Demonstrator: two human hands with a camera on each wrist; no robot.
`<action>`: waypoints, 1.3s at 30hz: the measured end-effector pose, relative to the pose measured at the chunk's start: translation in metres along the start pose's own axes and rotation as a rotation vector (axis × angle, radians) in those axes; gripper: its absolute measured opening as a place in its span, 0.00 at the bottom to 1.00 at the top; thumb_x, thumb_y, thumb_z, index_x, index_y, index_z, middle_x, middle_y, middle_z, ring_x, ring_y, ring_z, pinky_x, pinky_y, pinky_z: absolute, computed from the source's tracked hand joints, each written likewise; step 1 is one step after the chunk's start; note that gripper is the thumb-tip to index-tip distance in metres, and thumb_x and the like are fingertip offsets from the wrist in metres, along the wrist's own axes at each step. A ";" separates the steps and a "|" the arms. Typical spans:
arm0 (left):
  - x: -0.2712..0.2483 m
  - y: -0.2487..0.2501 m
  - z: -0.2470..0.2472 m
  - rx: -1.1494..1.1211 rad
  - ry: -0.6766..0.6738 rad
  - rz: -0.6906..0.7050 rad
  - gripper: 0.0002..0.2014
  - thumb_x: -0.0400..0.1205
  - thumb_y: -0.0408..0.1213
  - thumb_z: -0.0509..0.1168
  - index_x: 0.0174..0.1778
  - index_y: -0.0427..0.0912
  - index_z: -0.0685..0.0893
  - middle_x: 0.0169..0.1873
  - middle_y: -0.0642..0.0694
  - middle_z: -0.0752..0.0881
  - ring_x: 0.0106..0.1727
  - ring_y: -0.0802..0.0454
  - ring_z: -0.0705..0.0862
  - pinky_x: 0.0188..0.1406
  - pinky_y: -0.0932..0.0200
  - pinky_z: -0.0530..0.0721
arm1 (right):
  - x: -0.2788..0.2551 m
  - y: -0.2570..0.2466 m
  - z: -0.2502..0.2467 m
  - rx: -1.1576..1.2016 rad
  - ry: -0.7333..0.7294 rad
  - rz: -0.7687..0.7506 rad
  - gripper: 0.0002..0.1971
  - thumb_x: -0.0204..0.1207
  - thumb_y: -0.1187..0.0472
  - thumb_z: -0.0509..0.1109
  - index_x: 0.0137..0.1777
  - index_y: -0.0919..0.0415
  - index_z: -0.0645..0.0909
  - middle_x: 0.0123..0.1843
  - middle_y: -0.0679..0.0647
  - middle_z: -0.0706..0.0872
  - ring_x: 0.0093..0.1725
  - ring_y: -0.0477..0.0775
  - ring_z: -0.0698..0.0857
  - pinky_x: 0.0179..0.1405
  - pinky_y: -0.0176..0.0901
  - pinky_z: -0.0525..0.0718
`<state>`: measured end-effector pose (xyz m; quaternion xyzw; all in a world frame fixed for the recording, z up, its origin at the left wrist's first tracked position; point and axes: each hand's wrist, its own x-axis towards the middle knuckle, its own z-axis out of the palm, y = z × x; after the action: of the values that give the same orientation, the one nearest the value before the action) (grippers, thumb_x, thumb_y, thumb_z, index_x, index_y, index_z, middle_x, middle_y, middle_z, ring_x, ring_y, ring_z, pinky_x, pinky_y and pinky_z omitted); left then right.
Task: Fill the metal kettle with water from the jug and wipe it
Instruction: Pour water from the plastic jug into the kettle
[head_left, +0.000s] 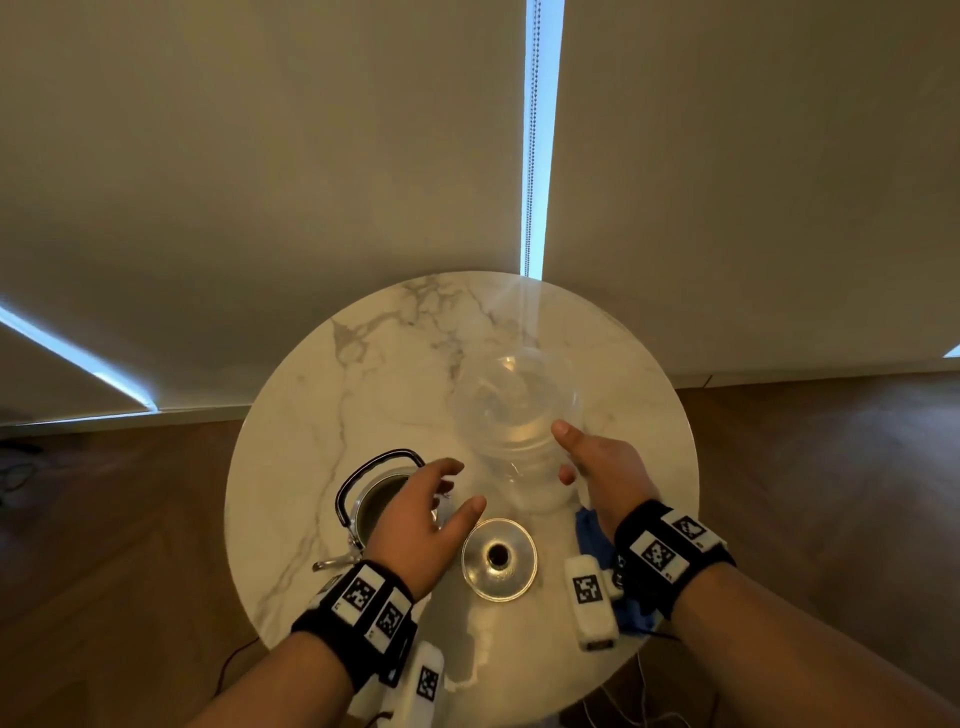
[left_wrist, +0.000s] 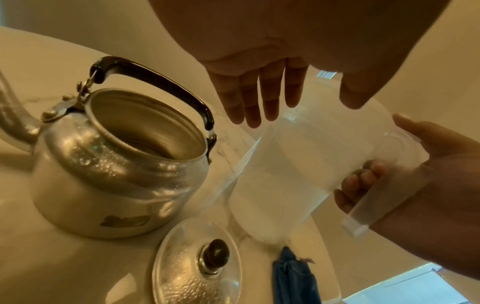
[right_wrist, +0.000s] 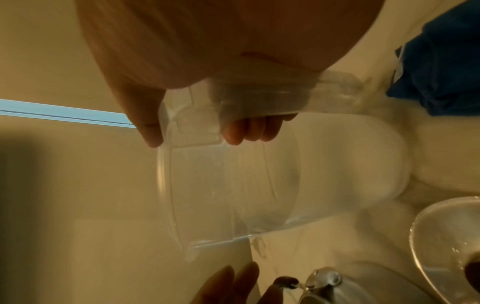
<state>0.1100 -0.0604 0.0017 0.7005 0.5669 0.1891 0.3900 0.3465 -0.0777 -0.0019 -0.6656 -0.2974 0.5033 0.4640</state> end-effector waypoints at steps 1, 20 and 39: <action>0.000 0.000 -0.002 -0.024 0.004 0.003 0.24 0.74 0.64 0.64 0.65 0.65 0.73 0.57 0.65 0.82 0.60 0.67 0.82 0.62 0.56 0.85 | -0.007 -0.001 -0.002 0.005 -0.009 -0.007 0.34 0.69 0.30 0.73 0.35 0.67 0.82 0.36 0.59 0.85 0.42 0.62 0.84 0.48 0.51 0.81; -0.072 -0.032 -0.026 -0.955 -0.278 -0.086 0.26 0.81 0.55 0.61 0.75 0.52 0.75 0.67 0.46 0.84 0.69 0.46 0.83 0.71 0.37 0.77 | -0.166 0.016 0.050 -0.004 -0.011 -0.039 0.43 0.46 0.19 0.78 0.25 0.65 0.78 0.27 0.62 0.76 0.28 0.58 0.74 0.36 0.52 0.77; -0.084 -0.052 -0.005 -1.095 -0.147 -0.570 0.16 0.82 0.58 0.60 0.60 0.56 0.83 0.55 0.52 0.90 0.62 0.48 0.87 0.66 0.46 0.83 | -0.141 0.017 0.060 -0.246 -0.036 0.083 0.36 0.55 0.24 0.78 0.33 0.62 0.84 0.27 0.56 0.84 0.29 0.57 0.78 0.36 0.52 0.80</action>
<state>0.0487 -0.1353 -0.0197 0.2309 0.5240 0.2920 0.7661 0.2436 -0.1864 0.0342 -0.7201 -0.3374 0.4936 0.3522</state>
